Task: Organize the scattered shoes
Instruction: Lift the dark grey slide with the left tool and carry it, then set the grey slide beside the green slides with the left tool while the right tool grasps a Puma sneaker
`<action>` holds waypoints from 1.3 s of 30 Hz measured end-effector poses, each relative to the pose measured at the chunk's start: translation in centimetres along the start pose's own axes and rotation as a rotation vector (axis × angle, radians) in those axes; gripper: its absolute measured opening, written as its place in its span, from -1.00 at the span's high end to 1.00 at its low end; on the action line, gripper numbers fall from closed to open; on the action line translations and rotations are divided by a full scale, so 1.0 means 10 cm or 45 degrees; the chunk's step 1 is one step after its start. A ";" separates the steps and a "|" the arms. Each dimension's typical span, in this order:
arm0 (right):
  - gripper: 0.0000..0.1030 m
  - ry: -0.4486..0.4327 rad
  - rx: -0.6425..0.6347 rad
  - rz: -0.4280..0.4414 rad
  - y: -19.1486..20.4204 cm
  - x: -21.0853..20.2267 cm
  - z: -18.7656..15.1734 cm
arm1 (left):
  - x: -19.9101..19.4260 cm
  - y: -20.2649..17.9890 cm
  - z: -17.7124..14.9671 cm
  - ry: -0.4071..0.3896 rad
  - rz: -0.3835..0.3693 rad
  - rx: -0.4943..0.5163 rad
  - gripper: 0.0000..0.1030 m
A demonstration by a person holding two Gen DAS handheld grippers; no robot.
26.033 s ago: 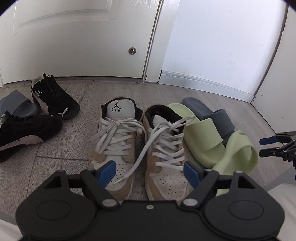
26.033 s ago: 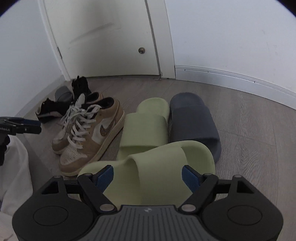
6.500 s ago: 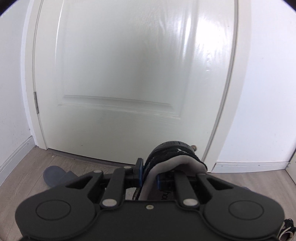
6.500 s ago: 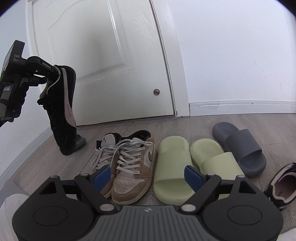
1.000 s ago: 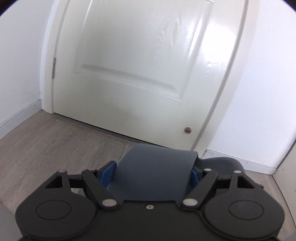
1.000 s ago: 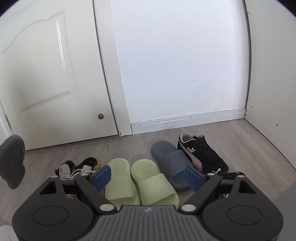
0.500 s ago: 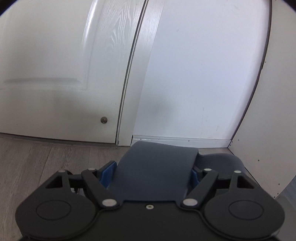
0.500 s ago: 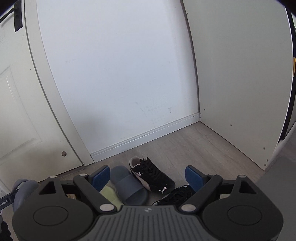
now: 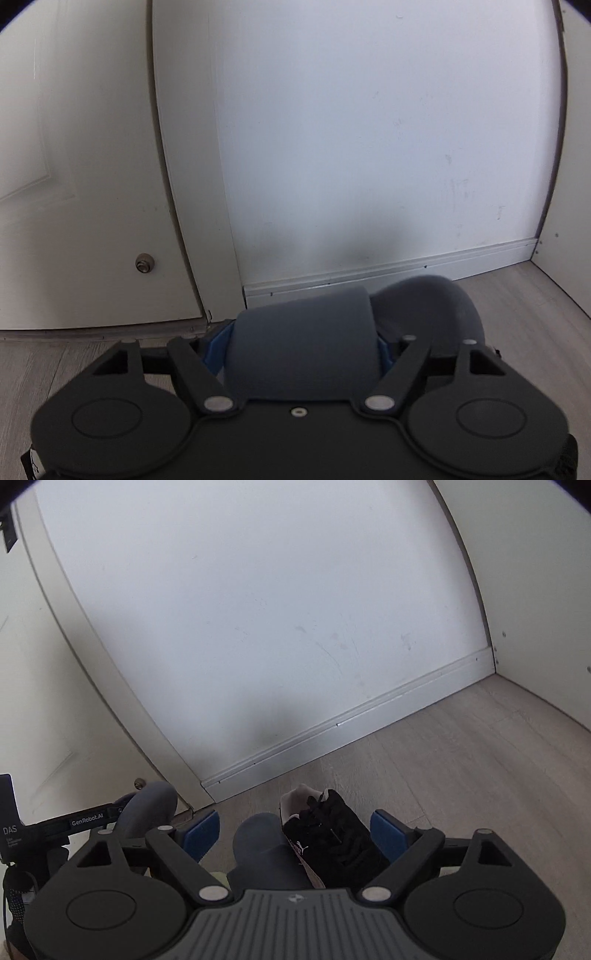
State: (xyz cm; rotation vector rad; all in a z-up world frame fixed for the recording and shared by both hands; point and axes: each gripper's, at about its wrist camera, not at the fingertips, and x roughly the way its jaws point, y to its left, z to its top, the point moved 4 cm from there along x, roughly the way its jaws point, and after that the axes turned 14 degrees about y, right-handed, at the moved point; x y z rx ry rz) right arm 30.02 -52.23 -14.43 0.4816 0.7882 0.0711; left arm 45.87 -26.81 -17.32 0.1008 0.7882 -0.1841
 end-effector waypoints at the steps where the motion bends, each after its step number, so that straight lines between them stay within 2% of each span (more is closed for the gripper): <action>1: -0.74 0.012 0.015 -0.006 0.02 0.03 0.09 | 0.13 -0.09 0.05 0.008 0.022 0.019 -0.43; 2: -0.74 0.013 0.012 -0.015 0.04 0.03 0.19 | 0.39 -0.23 0.13 0.057 0.063 0.063 -0.43; 4: -0.74 0.030 0.025 -0.058 0.08 -0.04 0.40 | 0.77 -0.38 0.18 0.151 0.042 0.116 -0.44; 6: -0.74 0.044 0.044 -0.107 0.07 -0.18 0.61 | 1.17 -0.47 0.16 0.353 -0.096 0.113 -0.45; 10: -0.74 0.087 0.053 -0.174 0.07 -0.43 0.97 | 1.20 -0.52 0.11 0.577 -0.230 0.130 -0.48; 12: -0.74 0.098 0.072 -0.179 0.00 -0.50 1.08 | 1.12 -0.45 0.14 0.622 -0.322 0.004 -0.54; 16: -0.74 0.145 0.036 -0.118 -0.18 -0.42 1.12 | 0.94 -0.17 0.20 0.573 -0.428 -0.270 -0.58; 17: -0.74 0.153 -0.001 -0.098 -0.24 -0.34 1.11 | 0.87 -0.04 0.21 0.525 -0.415 -0.370 -0.58; 20: -0.74 0.190 -0.104 -0.006 -0.37 0.01 1.06 | 0.53 0.22 0.17 0.403 -0.297 -0.560 -0.58; 24: -0.74 0.353 -0.258 0.170 -0.46 0.60 1.04 | -0.06 0.25 0.11 0.292 -0.186 -0.701 -0.72; 27: -0.74 0.439 -0.333 0.178 -0.41 0.78 1.05 | -0.15 0.20 0.10 0.279 -0.104 -0.712 -0.80; 30: -0.74 0.446 -0.321 0.178 -0.40 0.70 0.96 | 0.05 0.06 0.03 0.371 -0.146 -0.684 -0.79; 33: -0.74 0.400 -0.354 0.093 -0.45 0.57 0.69 | 0.07 -0.15 -0.13 0.386 -0.172 -0.539 -0.78; 36: -0.74 0.377 -0.398 0.031 -0.54 0.61 0.40 | 0.07 -0.29 -0.41 0.412 -0.175 -0.381 -0.70; 39: -0.74 0.380 -0.377 0.000 -0.57 0.72 0.25 | 0.00 -0.35 -0.65 0.438 -0.187 -0.310 -0.67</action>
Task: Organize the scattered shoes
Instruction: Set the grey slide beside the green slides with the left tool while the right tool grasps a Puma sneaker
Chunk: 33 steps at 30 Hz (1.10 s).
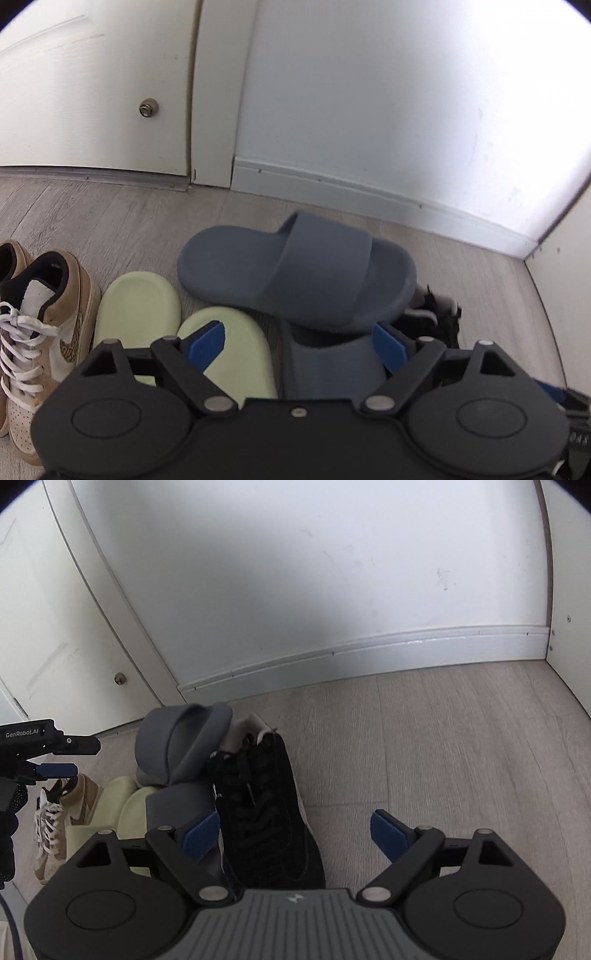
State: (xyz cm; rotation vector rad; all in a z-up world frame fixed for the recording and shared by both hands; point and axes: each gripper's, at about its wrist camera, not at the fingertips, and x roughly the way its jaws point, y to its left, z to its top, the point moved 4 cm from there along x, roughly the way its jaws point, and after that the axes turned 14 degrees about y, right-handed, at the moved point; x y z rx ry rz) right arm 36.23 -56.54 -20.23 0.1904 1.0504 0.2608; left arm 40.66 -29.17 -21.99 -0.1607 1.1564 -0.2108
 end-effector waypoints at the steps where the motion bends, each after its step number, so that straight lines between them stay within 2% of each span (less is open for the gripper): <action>1: -0.74 -0.011 0.021 0.003 0.05 0.02 0.00 | -0.03 0.01 -0.06 0.004 -0.006 -0.001 -0.66; 4: -0.74 -0.062 0.028 0.015 0.24 0.00 0.09 | -0.09 0.07 -0.11 -0.028 -0.045 -0.060 -0.67; 7: -0.74 -0.130 -0.023 0.029 0.46 -0.08 0.26 | 0.01 0.11 0.12 -0.093 -0.018 -0.017 -0.67; 9: -0.74 -0.175 -0.024 0.040 0.54 -0.14 0.33 | 0.10 0.06 0.35 -0.150 0.035 0.111 -0.68; 11: -0.74 -0.214 -0.002 0.062 0.59 -0.21 0.37 | 0.27 -0.02 0.52 -0.145 0.034 0.236 -0.71; 12: -0.74 -0.224 0.025 0.085 0.58 -0.24 0.36 | 0.40 -0.03 0.59 -0.108 0.008 0.286 -0.71; 14: -0.74 -0.240 0.094 0.134 0.54 -0.31 0.30 | 0.62 -0.08 0.67 -0.068 0.019 0.345 -0.72; 15: -0.74 -0.238 0.116 0.143 0.50 -0.33 0.26 | 0.68 -0.10 0.69 -0.097 0.063 0.389 -0.71; 17: -0.74 -0.230 0.138 0.133 0.45 -0.35 0.19 | 0.83 -0.12 0.71 -0.050 0.061 0.447 -0.76; 20: -0.74 -0.203 0.163 0.079 0.29 -0.37 0.06 | 0.94 -0.03 0.75 -0.031 -0.006 0.411 -0.84; 21: -0.74 -0.190 0.175 0.070 0.23 -0.36 0.02 | 0.95 0.03 0.77 -0.016 -0.042 0.366 -0.77; 22: -0.74 -0.174 0.193 0.062 0.17 -0.35 -0.02 | 0.97 0.09 0.79 -0.010 -0.066 0.311 -0.61; 23: -0.74 -0.160 0.210 0.057 0.13 -0.32 -0.05 | 0.98 0.17 0.82 0.000 -0.129 0.232 -0.54; 25: -0.74 -0.138 0.239 0.051 0.06 -0.26 -0.10 | 0.94 0.21 0.84 -0.038 -0.069 0.163 -0.51; 26: -0.74 -0.129 0.252 0.050 0.04 -0.23 -0.12 | 0.90 0.20 0.86 -0.066 0.006 0.152 -0.49; 28: -0.74 -0.119 0.279 0.054 0.01 -0.19 -0.13 | 0.75 0.12 0.91 -0.118 0.054 0.170 -0.49; 31: -0.74 -0.130 0.310 0.072 -0.04 -0.17 -0.14 | 0.43 -0.13 0.99 -0.242 0.127 0.269 -0.49; 33: -0.74 -0.145 0.329 0.082 -0.07 -0.18 -0.14 | 0.16 -0.49 1.04 -0.344 0.154 0.380 -0.49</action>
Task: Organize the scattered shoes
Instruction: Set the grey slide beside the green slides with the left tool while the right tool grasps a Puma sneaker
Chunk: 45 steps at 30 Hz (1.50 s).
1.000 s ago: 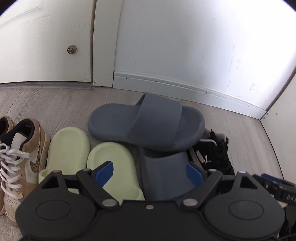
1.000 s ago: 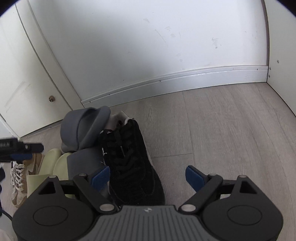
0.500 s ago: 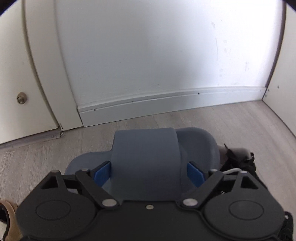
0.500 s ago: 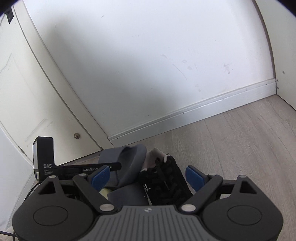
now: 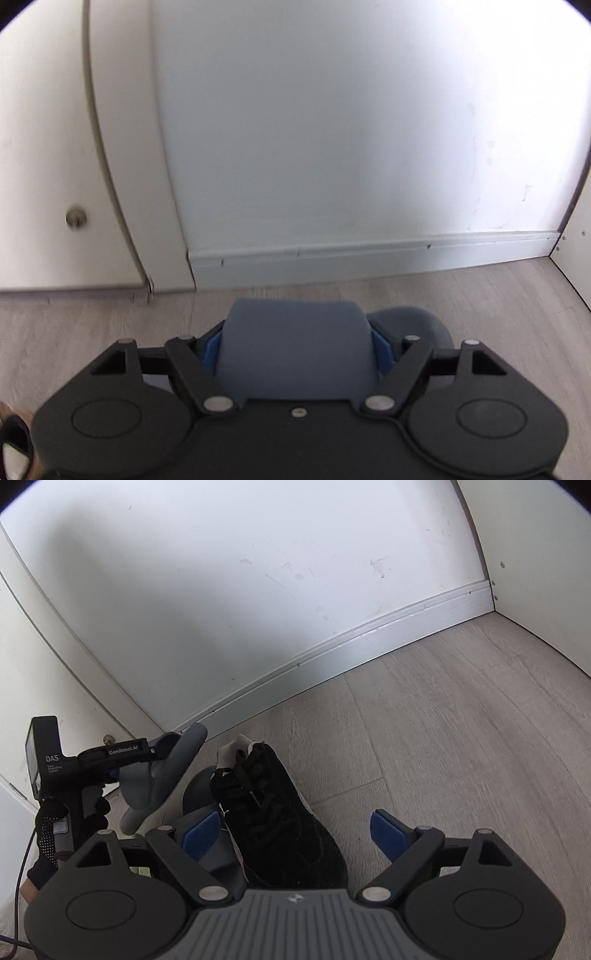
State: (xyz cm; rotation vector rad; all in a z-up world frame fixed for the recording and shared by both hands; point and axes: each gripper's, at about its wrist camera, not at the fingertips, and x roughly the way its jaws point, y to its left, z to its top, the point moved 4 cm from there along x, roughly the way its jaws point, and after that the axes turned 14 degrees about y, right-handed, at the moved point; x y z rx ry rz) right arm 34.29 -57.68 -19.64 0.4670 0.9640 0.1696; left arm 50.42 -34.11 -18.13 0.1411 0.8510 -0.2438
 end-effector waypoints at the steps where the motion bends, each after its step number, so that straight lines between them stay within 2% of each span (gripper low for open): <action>1: -0.74 -0.005 0.014 0.007 -0.02 0.00 0.01 | -0.10 -0.15 0.08 -0.056 0.028 0.057 -0.49; 3: -0.74 -0.015 0.041 0.028 -0.07 0.00 0.03 | -0.29 -0.48 0.23 -0.176 0.056 0.178 -0.49; 5: -0.74 -0.027 0.065 0.037 -0.12 -0.02 0.05 | -0.37 -0.83 0.39 -0.266 0.036 0.295 -0.49; 7: -0.74 -0.047 0.081 0.039 -0.19 -0.06 0.09 | -0.34 -1.13 0.50 -0.268 -0.032 0.375 -0.49; 10: -0.74 -0.088 0.103 0.019 -0.30 -0.16 0.13 | -0.23 -1.52 0.55 -0.208 -0.188 0.441 -0.49; 14: -0.74 -0.143 0.159 -0.015 -0.51 -0.37 0.16 | 0.11 -1.88 0.34 0.007 -0.375 0.372 -0.49; 16: -0.74 -0.165 0.200 -0.062 -0.67 -0.49 0.15 | 0.24 -1.95 0.18 0.078 -0.391 0.354 -0.47; 18: -0.74 -0.178 0.239 -0.095 -0.82 -0.58 0.13 | 0.26 -2.04 -0.07 0.079 -0.332 0.420 -0.47; 20: -0.74 -0.191 0.250 -0.133 -0.95 -0.66 0.08 | 0.21 -2.11 -0.23 0.059 -0.316 0.482 -0.42; 22: -0.74 -0.180 0.183 -0.182 -0.96 -0.66 0.03 | 0.15 -2.12 -0.31 0.085 -0.379 0.465 -0.36; 25: -0.74 -0.161 0.109 -0.297 -0.91 -0.59 -0.01 | 0.09 -2.15 -0.39 0.154 -0.486 0.390 -0.41; 27: -0.74 -0.170 0.137 -0.323 -0.90 -0.56 -0.02 | 0.20 -2.11 -0.38 0.211 -0.527 0.326 -0.41; 29: -0.74 -0.183 0.187 -0.282 -0.91 -0.58 -0.02 | 0.33 -2.08 -0.35 0.284 -0.546 0.258 -0.38; 31: -0.74 -0.193 0.196 -0.257 -0.90 -0.63 -0.03 | 0.32 -1.99 -0.35 0.307 -0.555 0.226 -0.38; 37: -0.74 -0.171 0.134 -0.273 -0.80 -0.65 -0.07 | -0.33 -1.42 -0.32 0.133 -0.536 0.174 -0.49; 38: -0.74 -0.157 0.128 -0.264 -0.78 -0.62 -0.09 | -0.47 -1.21 -0.33 0.109 -0.506 0.137 -0.56; 42: -0.74 -0.102 0.072 -0.223 -0.57 -0.51 -0.16 | -0.84 -0.54 -0.51 0.091 -0.390 0.012 -0.59; 45: -0.74 -0.058 0.006 -0.183 -0.37 -0.43 -0.22 | -1.05 0.00 -0.78 0.123 -0.275 -0.052 -0.61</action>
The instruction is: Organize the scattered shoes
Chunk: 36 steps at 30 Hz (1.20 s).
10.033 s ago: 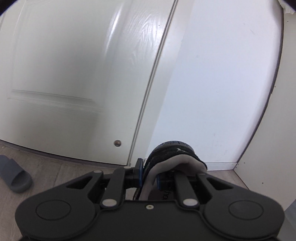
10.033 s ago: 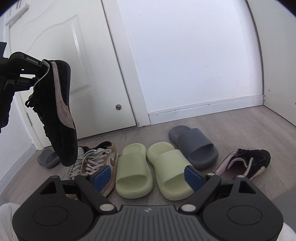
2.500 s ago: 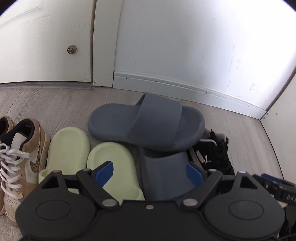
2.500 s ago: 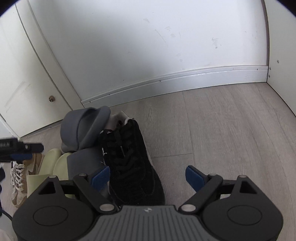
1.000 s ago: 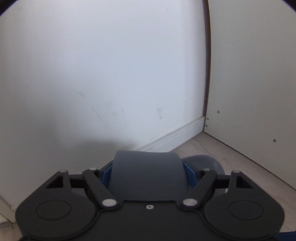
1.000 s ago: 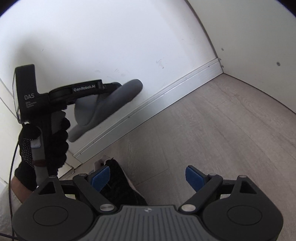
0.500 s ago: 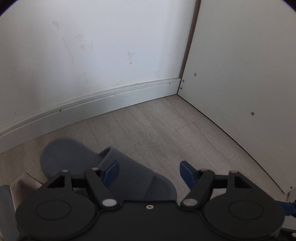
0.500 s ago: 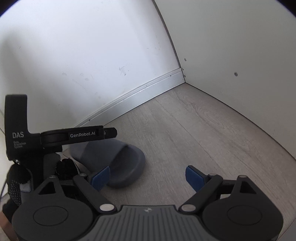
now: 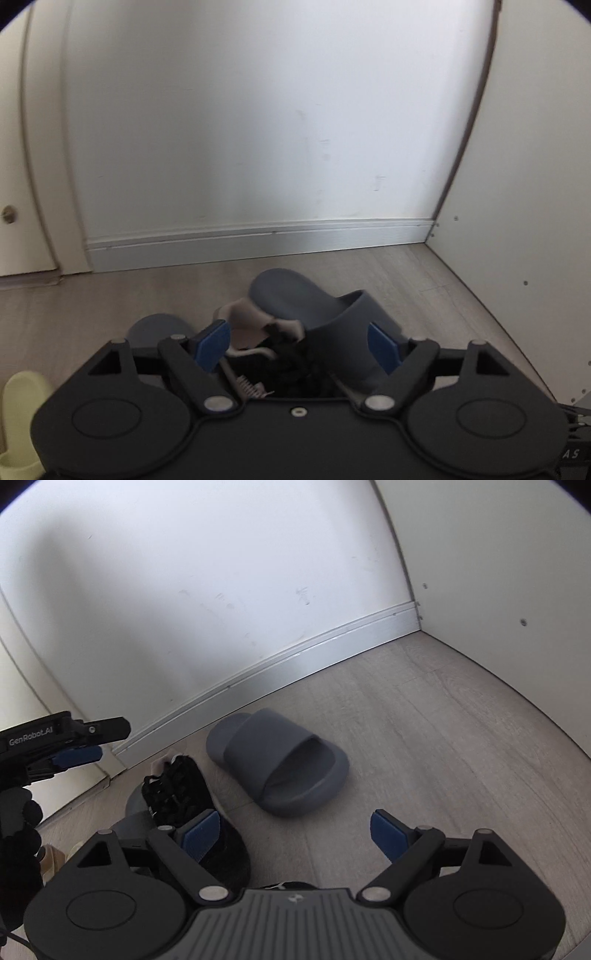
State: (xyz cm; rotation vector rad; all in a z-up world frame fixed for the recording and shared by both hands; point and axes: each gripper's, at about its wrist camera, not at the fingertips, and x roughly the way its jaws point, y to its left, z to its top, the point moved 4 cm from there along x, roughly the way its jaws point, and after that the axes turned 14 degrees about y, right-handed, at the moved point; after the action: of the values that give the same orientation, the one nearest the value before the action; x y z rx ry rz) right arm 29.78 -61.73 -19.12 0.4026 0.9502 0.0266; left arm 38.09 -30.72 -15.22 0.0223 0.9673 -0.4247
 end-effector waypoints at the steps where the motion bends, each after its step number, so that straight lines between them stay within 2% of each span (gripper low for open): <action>1: -0.74 0.017 -0.012 0.017 0.06 0.01 -0.03 | -0.08 0.12 -0.10 0.011 0.054 -0.006 -0.61; 5: -0.74 0.118 -0.066 0.108 0.31 0.04 -0.22 | -0.41 0.51 -0.49 0.037 0.274 -0.044 -0.61; 7: -0.74 0.191 -0.108 0.122 0.45 0.06 -0.38 | -0.57 0.70 -0.67 0.046 0.286 -0.134 -0.61; 9: -0.74 0.256 -0.136 0.131 0.58 0.06 -0.56 | -0.70 0.86 -0.80 0.054 0.236 -0.243 -0.61; 12: -0.74 0.326 -0.228 0.099 0.76 0.07 -0.84 | -0.80 0.92 -0.94 0.066 0.197 -0.310 -0.61; 15: -0.74 0.276 -0.441 -0.030 0.89 0.07 -0.90 | -0.83 0.87 -0.97 0.061 0.226 -0.257 -0.61; 17: -0.74 0.234 -0.588 -0.048 0.96 0.06 -0.82 | -0.87 0.85 -0.98 0.051 0.229 -0.247 -0.61; 20: -0.71 0.202 -0.870 -0.066 1.11 0.11 -0.72 | -0.90 0.84 -1.00 0.045 0.173 -0.272 -0.61; 22: -0.63 0.238 -1.096 -0.028 1.28 0.20 -0.69 | -0.92 0.85 -1.02 0.041 0.158 -0.279 -0.61; 25: -0.29 0.352 -1.387 0.035 1.52 0.40 -0.75 | -0.95 0.86 -1.02 0.034 0.188 -0.271 -0.61; 27: -0.07 0.403 -1.631 -0.031 1.62 0.58 -0.86 | -0.98 0.88 -1.02 0.025 0.207 -0.272 -0.61; 29: -0.05 0.446 -1.843 -0.096 1.69 0.74 -0.96 | -0.98 0.91 -1.03 0.024 0.203 -0.287 -0.61; 32: 0.07 0.557 -1.877 -0.073 1.73 0.96 -1.04 | -0.95 0.97 -1.04 0.037 0.197 -0.323 -0.61; 34: 0.18 0.527 -1.786 -0.084 1.70 0.98 -1.03 | -0.94 0.98 -1.04 0.044 0.199 -0.333 -0.61; 36: 0.40 0.486 -1.671 -0.096 1.66 0.96 -1.01 | -0.95 0.99 -1.04 0.035 0.203 -0.331 -0.61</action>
State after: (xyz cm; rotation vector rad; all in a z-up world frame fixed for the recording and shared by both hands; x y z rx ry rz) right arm 29.96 -41.22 -26.08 -0.8784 1.1184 0.6407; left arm 28.69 -16.29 -15.23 -0.1298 1.0340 -0.1503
